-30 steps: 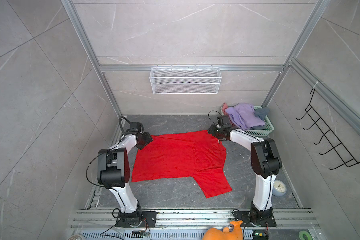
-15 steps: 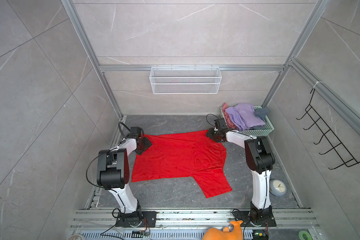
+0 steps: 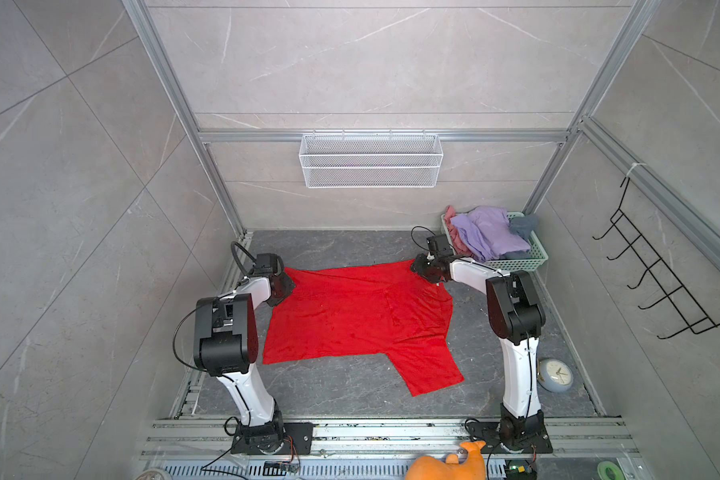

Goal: Fold and stack the t-shirts

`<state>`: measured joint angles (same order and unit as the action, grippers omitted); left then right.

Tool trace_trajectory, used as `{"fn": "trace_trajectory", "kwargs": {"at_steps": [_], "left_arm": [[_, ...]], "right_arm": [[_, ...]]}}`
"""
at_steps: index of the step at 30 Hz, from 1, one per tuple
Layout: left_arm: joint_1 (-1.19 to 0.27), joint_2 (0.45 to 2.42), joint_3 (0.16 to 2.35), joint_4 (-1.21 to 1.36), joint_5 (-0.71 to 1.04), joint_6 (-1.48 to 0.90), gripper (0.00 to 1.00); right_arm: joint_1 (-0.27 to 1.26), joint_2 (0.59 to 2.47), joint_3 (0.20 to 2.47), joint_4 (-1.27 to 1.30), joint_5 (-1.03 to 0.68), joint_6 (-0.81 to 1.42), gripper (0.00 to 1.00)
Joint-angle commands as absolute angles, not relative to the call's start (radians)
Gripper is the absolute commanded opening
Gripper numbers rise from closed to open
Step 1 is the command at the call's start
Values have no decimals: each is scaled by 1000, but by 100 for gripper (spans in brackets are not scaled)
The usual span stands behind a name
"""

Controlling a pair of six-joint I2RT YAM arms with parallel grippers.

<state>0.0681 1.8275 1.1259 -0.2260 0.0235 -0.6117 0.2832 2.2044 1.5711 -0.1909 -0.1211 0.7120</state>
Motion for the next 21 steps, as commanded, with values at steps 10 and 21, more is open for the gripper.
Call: {"fn": "trace_trajectory", "kwargs": {"at_steps": [10,21], "left_arm": [[73,1675,1163,-391,-135,-358,0],[70,1571,1119,-441,-110,-357,53]], "right_arm": [[288,2272,1613,-298,-96,731,56],[287,2259,1626,-318,-90,720,56]]}}
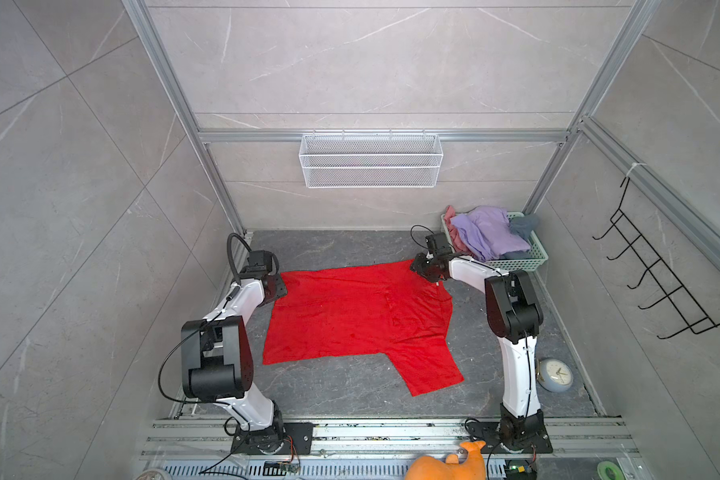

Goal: Fold and stack the t-shirts

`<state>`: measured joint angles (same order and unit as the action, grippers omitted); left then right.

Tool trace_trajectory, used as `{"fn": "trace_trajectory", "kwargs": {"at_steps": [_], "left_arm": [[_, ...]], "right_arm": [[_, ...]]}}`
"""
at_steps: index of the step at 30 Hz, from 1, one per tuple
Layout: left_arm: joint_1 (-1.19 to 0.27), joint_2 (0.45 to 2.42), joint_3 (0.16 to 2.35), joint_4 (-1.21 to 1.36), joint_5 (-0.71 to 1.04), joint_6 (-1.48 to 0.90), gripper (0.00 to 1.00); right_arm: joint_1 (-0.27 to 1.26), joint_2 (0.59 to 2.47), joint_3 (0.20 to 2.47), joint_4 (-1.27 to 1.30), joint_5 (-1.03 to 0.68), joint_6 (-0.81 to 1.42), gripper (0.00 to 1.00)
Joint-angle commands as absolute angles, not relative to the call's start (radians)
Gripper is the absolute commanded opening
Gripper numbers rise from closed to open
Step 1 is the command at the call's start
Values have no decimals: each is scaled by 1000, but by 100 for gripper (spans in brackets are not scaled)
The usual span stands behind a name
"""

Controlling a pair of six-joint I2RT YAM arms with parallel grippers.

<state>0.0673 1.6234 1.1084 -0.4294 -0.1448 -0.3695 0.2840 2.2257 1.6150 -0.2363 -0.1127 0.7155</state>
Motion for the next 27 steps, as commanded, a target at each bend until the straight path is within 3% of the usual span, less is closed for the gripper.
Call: {"fn": "trace_trajectory", "kwargs": {"at_steps": [1,5,11,27], "left_arm": [[68,1574,1125,-430,-62,-368,54],[56,1647,1162,-368,94,-433,54],[26,1805,1222,-299,184,-553,56],[44,2071,1355,-249,181,-644,57]], "right_arm": [[287,2250,1626,-318,-93,717,56],[287,2210,1610,-301,-101,709,56],[286,2180,1600,-300,-101,690,56],[287,2342,1782,-381,-94,716,57]]}}
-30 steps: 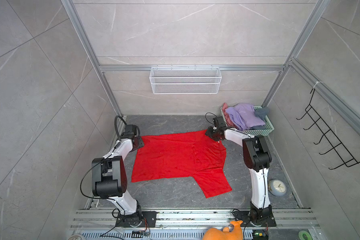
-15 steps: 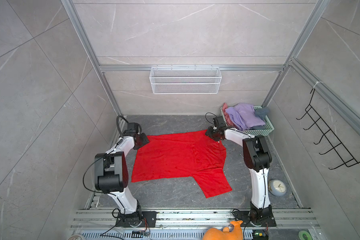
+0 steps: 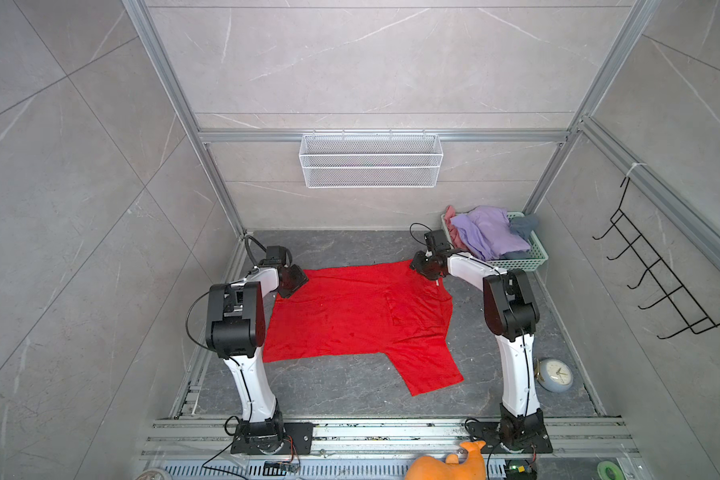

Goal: Fold and stack the t-shirts

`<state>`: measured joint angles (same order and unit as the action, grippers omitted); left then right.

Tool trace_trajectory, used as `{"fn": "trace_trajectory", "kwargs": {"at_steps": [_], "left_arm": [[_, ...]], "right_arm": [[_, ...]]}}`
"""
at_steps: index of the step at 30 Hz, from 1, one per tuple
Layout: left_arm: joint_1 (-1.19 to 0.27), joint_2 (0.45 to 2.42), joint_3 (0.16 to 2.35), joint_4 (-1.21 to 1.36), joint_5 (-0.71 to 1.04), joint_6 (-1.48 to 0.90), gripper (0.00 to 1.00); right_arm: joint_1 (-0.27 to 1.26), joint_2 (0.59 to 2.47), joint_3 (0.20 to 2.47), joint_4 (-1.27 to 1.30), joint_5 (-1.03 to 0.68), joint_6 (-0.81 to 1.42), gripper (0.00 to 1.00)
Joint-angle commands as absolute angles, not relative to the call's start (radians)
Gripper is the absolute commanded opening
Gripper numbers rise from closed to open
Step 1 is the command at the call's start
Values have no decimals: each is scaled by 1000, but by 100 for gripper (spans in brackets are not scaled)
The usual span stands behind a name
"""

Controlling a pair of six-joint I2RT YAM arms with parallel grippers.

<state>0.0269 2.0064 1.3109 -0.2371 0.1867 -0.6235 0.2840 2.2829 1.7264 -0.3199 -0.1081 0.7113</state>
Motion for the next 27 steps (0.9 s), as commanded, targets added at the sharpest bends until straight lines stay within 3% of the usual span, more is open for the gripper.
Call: {"fn": "trace_trajectory", "kwargs": {"at_steps": [1,16,21,27], "left_arm": [[52,2091,1377,-253,186,-644,57],[111,2364,1829,-288,338,-575,58],[111,2249,1803,-259,384,-535,59],[110,1990,1613,-298,271,-475,62]], "right_arm": [[287,2359,1808,-388,-94,718,57],[278,2772,2495,-502,-145,707,57],[278,2674,2438,-419,-161,611,57],[304,2324,2052,-349,-75,552,59]]}}
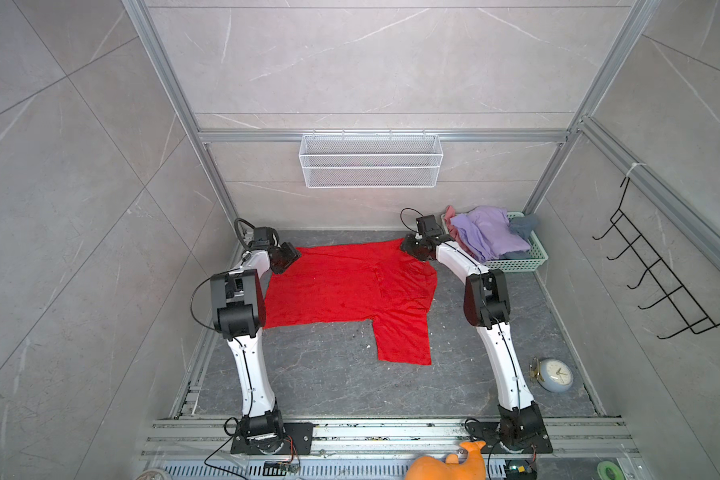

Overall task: Fold and stack the t-shirts
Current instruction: 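Release the right gripper and move it to the shirt's nearest hem corner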

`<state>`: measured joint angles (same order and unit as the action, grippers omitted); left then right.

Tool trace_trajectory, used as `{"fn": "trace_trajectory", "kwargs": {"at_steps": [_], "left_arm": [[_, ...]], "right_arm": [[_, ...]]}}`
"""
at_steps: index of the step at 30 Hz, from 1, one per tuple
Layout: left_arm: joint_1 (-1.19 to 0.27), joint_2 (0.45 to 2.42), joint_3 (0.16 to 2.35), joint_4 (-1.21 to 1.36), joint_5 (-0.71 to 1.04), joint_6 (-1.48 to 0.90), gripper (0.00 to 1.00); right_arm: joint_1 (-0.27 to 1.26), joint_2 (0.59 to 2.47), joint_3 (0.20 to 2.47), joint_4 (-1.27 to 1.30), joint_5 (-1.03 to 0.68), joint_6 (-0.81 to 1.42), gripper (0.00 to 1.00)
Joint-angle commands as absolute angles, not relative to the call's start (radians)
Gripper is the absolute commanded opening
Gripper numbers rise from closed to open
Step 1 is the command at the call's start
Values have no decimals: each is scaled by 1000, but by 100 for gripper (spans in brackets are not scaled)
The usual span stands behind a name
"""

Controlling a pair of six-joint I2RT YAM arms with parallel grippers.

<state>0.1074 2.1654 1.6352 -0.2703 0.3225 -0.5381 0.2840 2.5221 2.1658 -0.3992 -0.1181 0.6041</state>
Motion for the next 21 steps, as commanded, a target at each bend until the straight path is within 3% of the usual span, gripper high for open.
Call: {"fn": "trace_trajectory", "kwargs": {"at_steps": [1,8,11,21], "left_arm": [[110,1951,1588,-339,227,-468,62],[145,1665,1292,-515,25,-459,62],[195,1548,1162,-542,19,-471,62],[296,1519,935,-469,106,-580,57]], "right_arm": [[311,2252,1962,-321,-73,553,59],[345,1783,1376,-188,-39,640,64],[359,1607,1193,-193,-27,662,65],[402,1242,753,-215,-21,821,75]]}}
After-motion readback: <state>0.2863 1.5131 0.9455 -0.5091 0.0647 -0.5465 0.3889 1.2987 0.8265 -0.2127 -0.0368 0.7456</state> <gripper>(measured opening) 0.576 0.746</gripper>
